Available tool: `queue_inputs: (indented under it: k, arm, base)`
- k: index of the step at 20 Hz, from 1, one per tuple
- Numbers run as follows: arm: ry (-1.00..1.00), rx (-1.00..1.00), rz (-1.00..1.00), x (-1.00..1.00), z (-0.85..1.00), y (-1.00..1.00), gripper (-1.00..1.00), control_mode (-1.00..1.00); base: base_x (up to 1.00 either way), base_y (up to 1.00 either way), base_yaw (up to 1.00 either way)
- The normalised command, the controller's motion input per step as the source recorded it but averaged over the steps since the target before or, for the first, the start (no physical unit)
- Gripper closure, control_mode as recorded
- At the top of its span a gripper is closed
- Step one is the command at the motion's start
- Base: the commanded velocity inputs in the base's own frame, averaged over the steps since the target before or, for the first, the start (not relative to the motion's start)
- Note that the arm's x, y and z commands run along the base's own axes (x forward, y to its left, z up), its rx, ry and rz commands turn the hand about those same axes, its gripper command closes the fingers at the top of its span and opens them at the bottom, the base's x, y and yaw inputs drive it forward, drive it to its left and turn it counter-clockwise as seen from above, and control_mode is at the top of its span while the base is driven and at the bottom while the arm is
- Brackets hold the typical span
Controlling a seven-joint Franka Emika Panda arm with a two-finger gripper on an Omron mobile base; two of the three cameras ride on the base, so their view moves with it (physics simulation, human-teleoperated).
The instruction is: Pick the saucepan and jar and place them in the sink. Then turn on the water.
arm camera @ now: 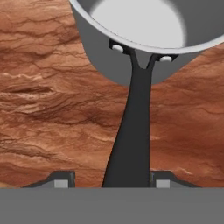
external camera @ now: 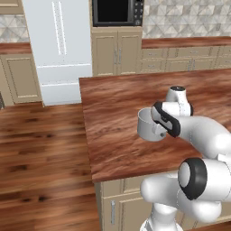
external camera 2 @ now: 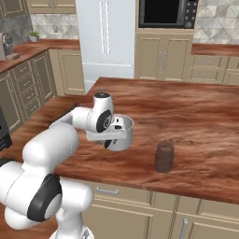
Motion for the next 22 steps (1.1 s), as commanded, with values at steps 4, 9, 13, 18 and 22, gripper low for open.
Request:
queue_inputs:
  k: [4, 9, 13, 18, 22]
  arm:
    - [0.01, 0.00, 0.00, 0.00, 0.00, 0.00, 1.00, -1.00]
    - [-0.02, 0.00, 0.00, -0.30, 0.38, 0.10, 1.00, -1.00]
    - [-0.09, 0.00, 0.00, -0.62, 0.78, 0.36, 1.00, -1.00]
    - [-0.15, 0.00, 0.00, -0.65, 0.74, 0.55, 1.00, -1.00]
    - [-0.24, 0.00, 0.00, -0.61, 0.56, 0.49, 1.00, -1.00]
  base:
    - [0.00, 0.00, 0.00]
    - [0.00, 0.00, 0.00]
    - [0.00, 0.00, 0.00]
    - [0.00, 0.00, 0.00]
    - [0.00, 0.00, 0.00]
